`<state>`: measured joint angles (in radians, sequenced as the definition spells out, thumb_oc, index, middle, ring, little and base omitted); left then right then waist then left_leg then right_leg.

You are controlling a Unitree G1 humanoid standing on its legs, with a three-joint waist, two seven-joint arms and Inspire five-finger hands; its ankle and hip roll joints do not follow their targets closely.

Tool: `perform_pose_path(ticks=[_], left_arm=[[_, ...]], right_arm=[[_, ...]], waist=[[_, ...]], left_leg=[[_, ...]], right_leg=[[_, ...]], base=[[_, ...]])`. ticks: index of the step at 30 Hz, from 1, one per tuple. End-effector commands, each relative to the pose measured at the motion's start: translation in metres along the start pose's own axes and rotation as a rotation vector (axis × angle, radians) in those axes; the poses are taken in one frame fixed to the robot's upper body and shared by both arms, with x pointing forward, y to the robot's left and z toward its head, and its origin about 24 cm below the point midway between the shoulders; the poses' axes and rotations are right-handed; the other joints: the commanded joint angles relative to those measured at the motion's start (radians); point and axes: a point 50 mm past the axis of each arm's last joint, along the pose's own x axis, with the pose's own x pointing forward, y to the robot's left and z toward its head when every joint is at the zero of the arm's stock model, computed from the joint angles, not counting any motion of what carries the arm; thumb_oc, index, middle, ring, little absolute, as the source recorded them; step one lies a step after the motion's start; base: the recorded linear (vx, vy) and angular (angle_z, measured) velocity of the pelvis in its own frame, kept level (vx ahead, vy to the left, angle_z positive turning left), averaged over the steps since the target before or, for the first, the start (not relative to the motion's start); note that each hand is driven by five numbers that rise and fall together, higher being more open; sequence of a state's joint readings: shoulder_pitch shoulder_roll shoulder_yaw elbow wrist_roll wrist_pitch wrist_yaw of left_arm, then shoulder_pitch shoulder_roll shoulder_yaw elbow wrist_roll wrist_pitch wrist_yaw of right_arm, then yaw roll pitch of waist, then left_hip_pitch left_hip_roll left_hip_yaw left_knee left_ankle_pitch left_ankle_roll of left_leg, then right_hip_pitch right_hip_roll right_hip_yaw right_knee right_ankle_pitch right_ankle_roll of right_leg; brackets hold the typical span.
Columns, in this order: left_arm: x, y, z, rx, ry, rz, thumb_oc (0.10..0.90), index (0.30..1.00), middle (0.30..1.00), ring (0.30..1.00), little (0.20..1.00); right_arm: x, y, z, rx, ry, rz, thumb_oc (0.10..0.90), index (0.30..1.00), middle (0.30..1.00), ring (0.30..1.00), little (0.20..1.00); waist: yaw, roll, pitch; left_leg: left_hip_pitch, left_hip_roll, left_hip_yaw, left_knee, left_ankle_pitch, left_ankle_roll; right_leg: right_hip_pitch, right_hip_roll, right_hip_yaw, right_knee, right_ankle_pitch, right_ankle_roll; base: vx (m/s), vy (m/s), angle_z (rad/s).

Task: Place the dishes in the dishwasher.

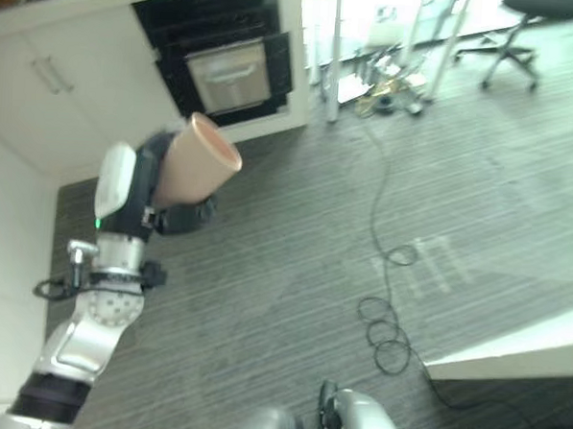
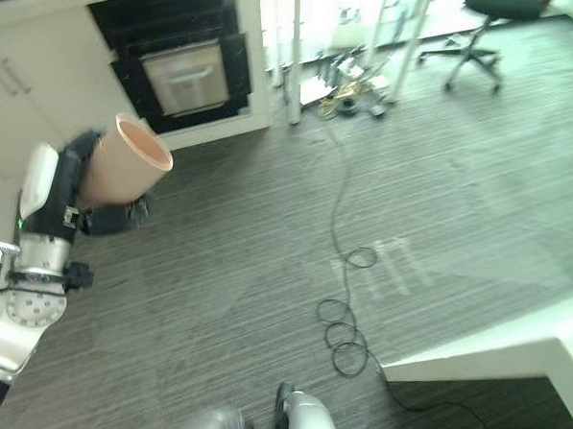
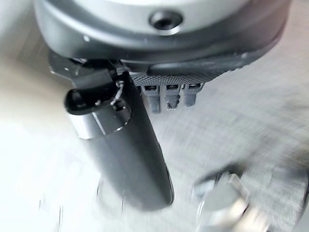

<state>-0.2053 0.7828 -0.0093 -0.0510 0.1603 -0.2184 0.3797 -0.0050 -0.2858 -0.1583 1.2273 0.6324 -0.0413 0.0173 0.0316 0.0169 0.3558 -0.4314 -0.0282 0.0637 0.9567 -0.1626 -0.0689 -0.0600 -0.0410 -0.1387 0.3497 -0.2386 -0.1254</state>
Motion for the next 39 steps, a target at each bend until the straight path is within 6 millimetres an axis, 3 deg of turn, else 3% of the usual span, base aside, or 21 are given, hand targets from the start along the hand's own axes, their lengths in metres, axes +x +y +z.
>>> perform_pose_path(ticks=[1,3,6,7,8,9,10,11,14,19,20,22,25,26,27,28,29,30,31,33,39], left_arm=[[0.025,0.048,0.026,-0.002,-0.166,0.187,0.400,0.300,0.300,0.300,0.300],[0.020,0.045,0.026,0.002,-0.188,0.172,0.400,0.300,0.300,0.300,0.300],[0.009,0.041,0.025,0.026,-0.203,0.171,0.400,0.300,0.300,0.300,0.300],[0.002,0.039,0.023,0.046,-0.189,0.169,0.400,0.300,0.300,0.300,0.300],[-0.001,0.040,0.022,0.064,-0.191,0.171,0.400,0.300,0.300,0.300,0.300],[0.000,0.043,0.023,0.085,-0.198,0.174,0.400,0.300,0.300,0.300,0.300],[0.005,0.044,0.026,0.098,-0.202,0.184,0.400,0.300,0.300,0.300,0.300],[0.008,0.046,0.027,0.101,-0.197,0.193,0.400,0.300,0.300,0.300,0.300],[0.023,0.059,0.024,0.113,-0.183,0.216,0.400,0.300,0.300,0.300,0.300],[0.022,0.066,0.018,0.127,-0.146,0.237,0.400,0.300,0.300,0.300,0.300],[0.020,0.066,0.018,0.126,-0.140,0.239,0.400,0.300,0.300,0.300,0.300],[0.016,0.065,0.019,0.136,-0.131,0.257,0.400,0.300,0.300,0.300,0.300],[0.016,0.069,0.021,0.132,-0.135,0.270,0.400,0.300,0.300,0.300,0.300],[0.018,0.070,0.021,0.125,-0.137,0.272,0.400,0.300,0.300,0.300,0.300],[0.019,0.072,0.022,0.124,-0.142,0.270,0.400,0.300,0.300,0.300,0.300],[0.020,0.071,0.025,0.118,-0.159,0.260,0.400,0.300,0.300,0.300,0.300],[0.021,0.066,0.030,0.098,-0.194,0.245,0.400,0.300,0.300,0.300,0.300],[0.021,0.063,0.030,0.093,-0.203,0.243,0.400,0.300,0.300,0.300,0.300],[0.019,0.060,0.028,0.096,-0.179,0.252,0.400,0.300,0.300,0.300,0.300],[0.019,0.058,0.028,0.083,-0.179,0.248,0.400,0.300,0.300,0.300,0.300],[0.018,0.059,0.028,0.082,-0.156,0.266,0.400,0.300,0.300,0.300,0.300]], right_arm=[[0.001,0.003,0.030,-0.180,-0.121,0.050,0.800,0.900,0.900,0.900,0.900],[0.002,0.007,0.034,-0.143,-0.133,0.054,0.800,0.900,0.900,0.900,0.900],[0.002,0.015,0.039,-0.078,-0.142,0.045,0.800,0.900,0.900,0.900,0.900],[0.002,0.023,0.031,-0.114,-0.124,0.054,0.800,0.900,0.900,0.900,0.900],[0.000,0.026,0.024,-0.145,-0.114,0.063,0.800,0.900,0.900,0.900,0.900],[0.000,0.025,0.021,-0.143,-0.107,0.063,0.800,0.900,0.900,0.900,0.900],[0.000,0.017,0.020,-0.139,-0.091,0.048,0.800,0.900,0.900,0.900,0.900],[0.000,0.014,0.020,-0.138,-0.087,0.042,0.800,0.900,0.900,0.900,0.900],[0.001,0.001,0.015,-0.115,-0.049,0.018,0.800,0.900,0.900,0.900,0.900],[-0.001,-0.007,0.004,-0.168,-0.006,0.006,0.800,0.900,0.900,0.900,0.900],[-0.001,-0.007,0.005,-0.164,-0.009,0.003,0.800,0.900,0.900,0.900,0.900],[-0.001,-0.007,0.011,-0.165,-0.049,0.025,0.800,0.900,0.900,0.900,0.900],[-0.001,-0.008,0.026,-0.154,-0.125,0.030,0.800,0.900,0.900,0.900,0.900],[-0.001,-0.010,0.032,-0.140,-0.149,0.031,0.800,0.900,0.900,0.900,0.900],[-0.001,-0.010,0.040,-0.128,-0.170,0.036,0.800,0.900,0.900,0.900,0.900],[-0.001,-0.010,0.044,-0.110,-0.180,0.034,0.800,0.900,0.900,0.900,0.900],[-0.001,-0.011,0.047,-0.072,-0.190,0.028,0.800,0.900,0.900,0.900,0.900],[-0.001,-0.012,0.049,-0.061,-0.192,0.025,0.800,0.900,0.900,0.900,0.900],[-0.001,-0.008,0.051,-0.074,-0.193,0.018,0.800,0.900,0.900,0.900,0.900],[-0.001,-0.009,0.045,-0.038,-0.167,0.003,0.800,0.900,0.900,0.900,0.900],[-0.001,-0.011,0.019,-0.114,-0.102,-0.023,0.800,0.900,0.900,0.900,0.900]], waist=[[-0.005,0.017,-0.056],[0.026,0.024,-0.054],[0.041,0.039,-0.079],[0.022,0.067,-0.076],[-0.001,0.077,-0.060],[-0.012,0.073,-0.059],[-0.032,0.062,-0.054],[-0.044,0.049,-0.047],[-0.080,0.006,-0.051],[-0.083,0.004,-0.078],[-0.082,0.004,-0.078],[-0.072,-0.004,-0.070],[-0.060,-0.001,-0.047],[-0.052,0.006,-0.043],[-0.038,0.015,-0.042],[-0.038,0.020,-0.037],[-0.054,0.018,-0.036],[-0.060,0.020,-0.035],[-0.046,0.043,-0.038],[-0.053,0.056,-0.055],[-0.041,0.084,-0.097]], left_leg=[[0.200,-0.008,-0.044,-0.657,0.085,0.033],[0.130,0.010,-0.047,-0.657,0.125,0.016],[0.172,0.000,-0.065,-0.657,0.089,0.039],[0.257,0.002,-0.088,-0.657,0.037,0.081],[0.331,0.005,-0.080,-0.657,-0.004,0.117],[0.356,0.014,-0.060,-0.657,-0.024,0.119],[0.387,0.020,-0.046,-0.657,-0.055,0.113],[0.407,0.011,-0.043,-0.657,-0.077,0.113],[0.464,-0.007,-0.045,-0.657,-0.173,0.115],[0.540,0.071,-0.047,-0.657,-0.199,0.078],[0.554,0.085,-0.052,-0.657,-0.190,0.073],[0.580,0.135,-0.050,-0.633,-0.050,0.050],[0.465,0.142,-0.018,-0.519,0.042,0.038],[0.430,0.094,-0.016,-0.545,-0.001,0.051],[0.394,0.035,-0.015,-0.614,0.017,0.057],[0.376,0.039,0.044,-0.646,0.047,0.052],[0.375,0.090,0.161,-0.657,0.019,0.049],[0.383,0.106,0.188,-0.657,0.000,0.049],[0.350,0.070,0.081,-0.657,0.011,0.032],[0.341,0.095,0.118,-0.657,0.006,0.026],[0.328,0.109,0.069,-0.657,-0.028,0.015]], right_leg=[[0.037,-0.017,0.080,-0.050,0.007,0.178],[0.080,-0.006,0.087,-0.050,-0.028,0.172],[0.139,-0.028,0.069,-0.050,-0.056,0.192],[0.159,-0.026,0.010,0.012,0.036,0.208],[0.029,-0.048,-0.044,0.178,0.078,0.224],[0.003,-0.063,-0.066,0.129,0.087,0.223],[-0.012,-0.088,-0.075,-0.037,0.122,0.231],[-0.051,-0.119,-0.058,-0.050,0.148,0.250],[-0.213,-0.226,0.095,-0.050,0.258,0.329],[-0.169,-0.205,0.076,-0.050,0.212,0.313],[-0.158,-0.195,0.065,-0.050,0.205,0.303],[-0.109,-0.168,0.039,-0.050,0.153,0.249],[-0.045,-0.133,0.010,-0.050,0.113,0.199],[-0.028,-0.125,0.004,-0.050,0.098,0.201],[-0.024,-0.116,0.007,-0.050,0.089,0.207],[-0.007,-0.119,-0.019,-0.050,0.076,0.204],[0.017,-0.137,-0.075,-0.050,0.050,0.204],[0.026,-0.143,-0.096,-0.050,0.041,0.206],[0.011,-0.129,-0.069,-0.050,0.053,0.207],[0.003,-0.133,-0.096,-0.050,0.050,0.211],[0.006,-0.138,-0.122,-0.050,0.027,0.218]], base=[[0.44,0.284,-0.43],[0.35,0.265,-0.92],[0.40,0.324,-1.48],[0.55,0.296,-1.31],[0.52,0.143,-0.68],[0.48,-0.196,-0.80],[0.42,-0.314,-0.91],[0.40,-0.343,-0.73],[0.47,-0.427,-0.53],[0.43,-0.386,0.18],[0.52,-0.453,0.26],[0.40,-0.397,0.05],[0.21,-0.269,0.11],[0.16,-0.114,-0.18],[0.14,-0.034,-0.25],[0.10,0.017,-0.27],[0.05,0.032,-0.31],[-0.01,0.136,0.35],[-0.03,0.145,0.93],[-0.05,0.135,-0.01],[-0.02,0.083,0.15]])
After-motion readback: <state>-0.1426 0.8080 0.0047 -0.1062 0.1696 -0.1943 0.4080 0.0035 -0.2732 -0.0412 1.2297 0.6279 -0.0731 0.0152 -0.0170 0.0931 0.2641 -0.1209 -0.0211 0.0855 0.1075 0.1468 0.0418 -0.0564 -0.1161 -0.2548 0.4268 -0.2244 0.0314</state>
